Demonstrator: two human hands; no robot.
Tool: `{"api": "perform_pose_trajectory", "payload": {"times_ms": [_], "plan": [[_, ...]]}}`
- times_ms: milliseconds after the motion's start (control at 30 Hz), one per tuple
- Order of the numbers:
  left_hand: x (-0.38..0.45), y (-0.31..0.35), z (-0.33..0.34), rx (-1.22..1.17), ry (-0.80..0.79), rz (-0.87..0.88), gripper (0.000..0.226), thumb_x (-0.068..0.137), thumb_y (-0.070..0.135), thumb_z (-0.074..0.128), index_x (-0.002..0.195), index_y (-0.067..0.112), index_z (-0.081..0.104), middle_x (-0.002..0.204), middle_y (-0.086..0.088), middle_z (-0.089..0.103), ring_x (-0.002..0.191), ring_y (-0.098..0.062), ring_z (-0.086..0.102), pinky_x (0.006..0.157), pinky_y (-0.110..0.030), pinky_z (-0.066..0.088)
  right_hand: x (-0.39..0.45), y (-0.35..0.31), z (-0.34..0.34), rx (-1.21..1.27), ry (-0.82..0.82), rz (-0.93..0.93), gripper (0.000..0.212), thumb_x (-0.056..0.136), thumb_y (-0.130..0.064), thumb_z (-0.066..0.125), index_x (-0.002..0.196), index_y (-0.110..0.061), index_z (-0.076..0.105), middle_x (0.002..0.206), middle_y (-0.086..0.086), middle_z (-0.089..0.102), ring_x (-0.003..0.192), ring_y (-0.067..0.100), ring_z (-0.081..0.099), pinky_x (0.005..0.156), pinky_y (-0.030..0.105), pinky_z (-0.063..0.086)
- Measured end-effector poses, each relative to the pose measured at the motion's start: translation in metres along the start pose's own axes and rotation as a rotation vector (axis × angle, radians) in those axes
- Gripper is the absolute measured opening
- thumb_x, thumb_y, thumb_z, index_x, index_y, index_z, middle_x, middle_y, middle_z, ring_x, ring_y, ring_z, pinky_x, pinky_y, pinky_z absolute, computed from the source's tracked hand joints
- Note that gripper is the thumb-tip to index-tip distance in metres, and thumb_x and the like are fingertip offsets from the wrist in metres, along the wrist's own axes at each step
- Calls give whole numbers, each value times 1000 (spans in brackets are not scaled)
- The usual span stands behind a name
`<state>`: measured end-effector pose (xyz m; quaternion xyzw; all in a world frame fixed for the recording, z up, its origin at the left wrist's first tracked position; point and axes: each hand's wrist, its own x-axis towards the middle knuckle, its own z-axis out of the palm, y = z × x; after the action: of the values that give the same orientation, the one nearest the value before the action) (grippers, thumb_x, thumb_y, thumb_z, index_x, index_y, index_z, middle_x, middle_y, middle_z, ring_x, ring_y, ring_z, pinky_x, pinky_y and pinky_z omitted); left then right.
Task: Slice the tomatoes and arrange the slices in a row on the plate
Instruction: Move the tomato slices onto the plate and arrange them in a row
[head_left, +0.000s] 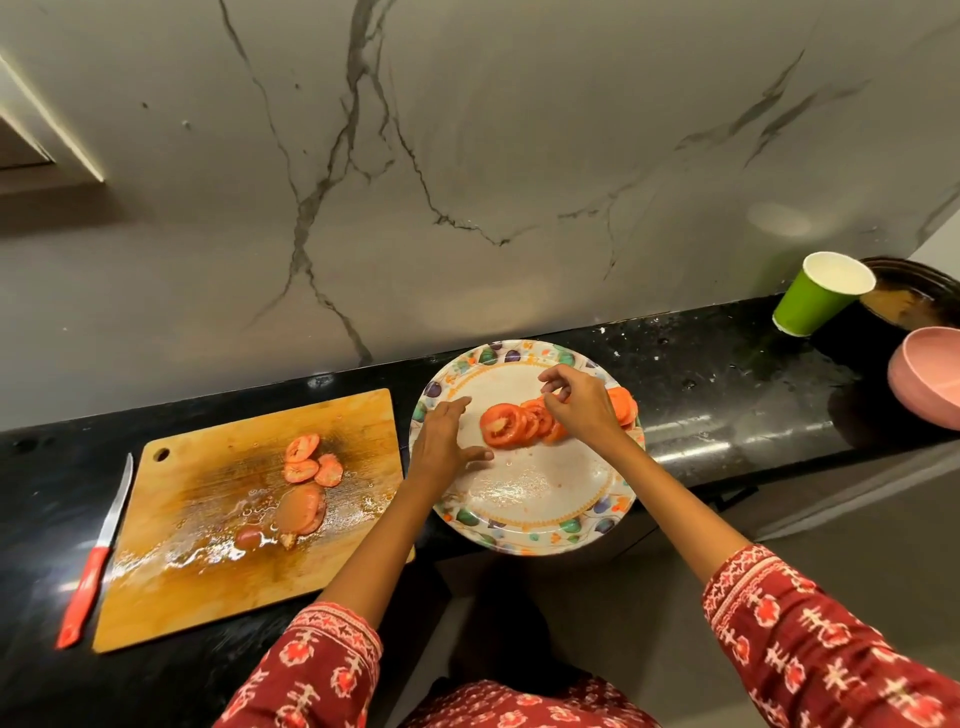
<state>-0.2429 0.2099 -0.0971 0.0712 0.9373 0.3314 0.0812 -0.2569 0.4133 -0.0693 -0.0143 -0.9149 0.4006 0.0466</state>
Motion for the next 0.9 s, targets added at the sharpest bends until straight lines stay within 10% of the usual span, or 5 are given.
{"api": "perform_pose_trajectory", "payload": {"times_ms": [333, 900], "plan": [[-1, 7, -3, 72, -38, 93, 78, 74, 33, 75, 139, 18, 36, 141, -6, 39, 129, -24, 35, 103, -37, 35, -18, -16, 22, -140, -257, -59, 58, 78, -15, 74, 128, -18, 47, 119, 4, 63, 114, 22, 49, 88, 36, 46], [8, 1, 4, 44, -59, 68, 77, 75, 32, 74, 139, 16, 34, 134, -10, 48, 123, -25, 43, 99, -40, 40, -20, -17, 19, -220, -253, -102, 71, 78, -20, 74, 138, -18, 35, 126, 4, 58, 114, 21, 44, 81, 27, 38]]}}
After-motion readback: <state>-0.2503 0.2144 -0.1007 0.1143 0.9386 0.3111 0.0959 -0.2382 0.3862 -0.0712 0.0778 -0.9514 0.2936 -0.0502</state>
